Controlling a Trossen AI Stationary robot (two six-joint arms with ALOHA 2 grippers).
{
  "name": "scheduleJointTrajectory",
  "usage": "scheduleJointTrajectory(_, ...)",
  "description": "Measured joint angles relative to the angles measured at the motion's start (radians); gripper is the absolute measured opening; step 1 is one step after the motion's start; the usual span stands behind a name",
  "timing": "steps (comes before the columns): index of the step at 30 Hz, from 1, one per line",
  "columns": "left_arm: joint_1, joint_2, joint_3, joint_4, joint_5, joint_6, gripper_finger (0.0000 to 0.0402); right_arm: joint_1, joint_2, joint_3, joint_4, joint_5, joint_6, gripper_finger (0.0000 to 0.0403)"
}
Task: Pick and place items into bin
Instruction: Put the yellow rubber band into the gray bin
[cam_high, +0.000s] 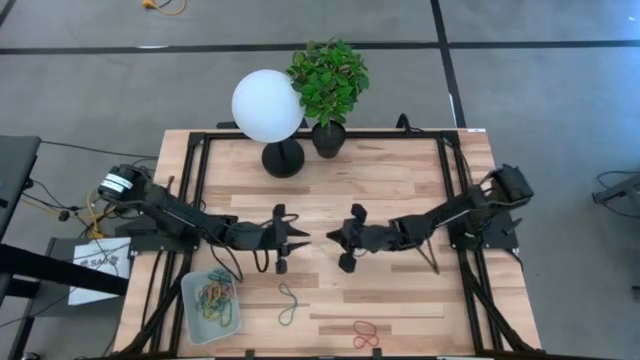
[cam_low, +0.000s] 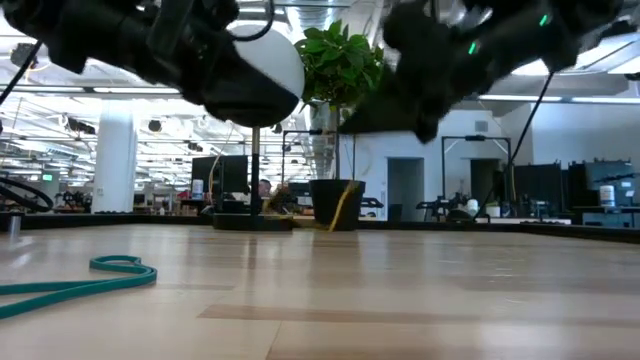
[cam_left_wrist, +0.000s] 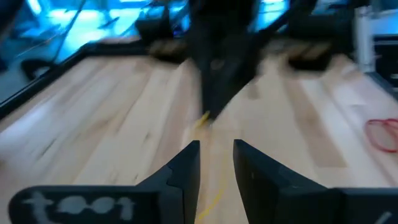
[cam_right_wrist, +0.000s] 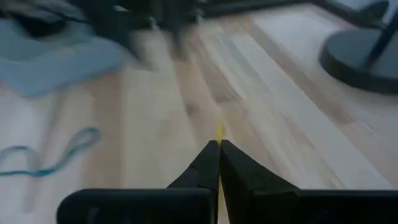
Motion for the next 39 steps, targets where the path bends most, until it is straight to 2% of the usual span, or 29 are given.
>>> scheduleJointTrajectory(3, 0.008, 0.065, 0.038, 0.043, 0.065, 0.058, 0.0087, -0.029, 0.068, 0.0, 0.017, -0.042, 0.001, 0.0001)
scheduleJointTrajectory(7, 0.025, 0.167, 0.107, 0.041, 0.05, 0.102, 0.0087, -0.048, 0.129, 0.007, 0.104, -0.165, 0.0, 0.0001)
scheduleJointTrajectory(12, 0.043, 0.255, 0.18, 0.016, 0.038, 0.109, 0.0087, -0.05, 0.132, 0.035, 0.077, -0.225, -0.013, 0.0001)
scheduleJointTrajectory(28, 0.044, 0.248, 0.195, -0.092, 0.033, 0.064, 0.0087, -0.036, 0.052, 0.04, -0.057, -0.175, -0.06, 0.0)
scheduleJointTrajectory(34, 0.044, 0.253, 0.191, -0.131, 0.076, 0.061, 0.0087, -0.037, 0.021, 0.048, -0.032, -0.17, -0.06, 0.0)
scheduleJointTrajectory(39, 0.046, 0.251, 0.191, -0.157, 0.043, 0.042, 0.0087, -0.029, -0.019, 0.046, -0.04, -0.17, -0.06, 0.0)
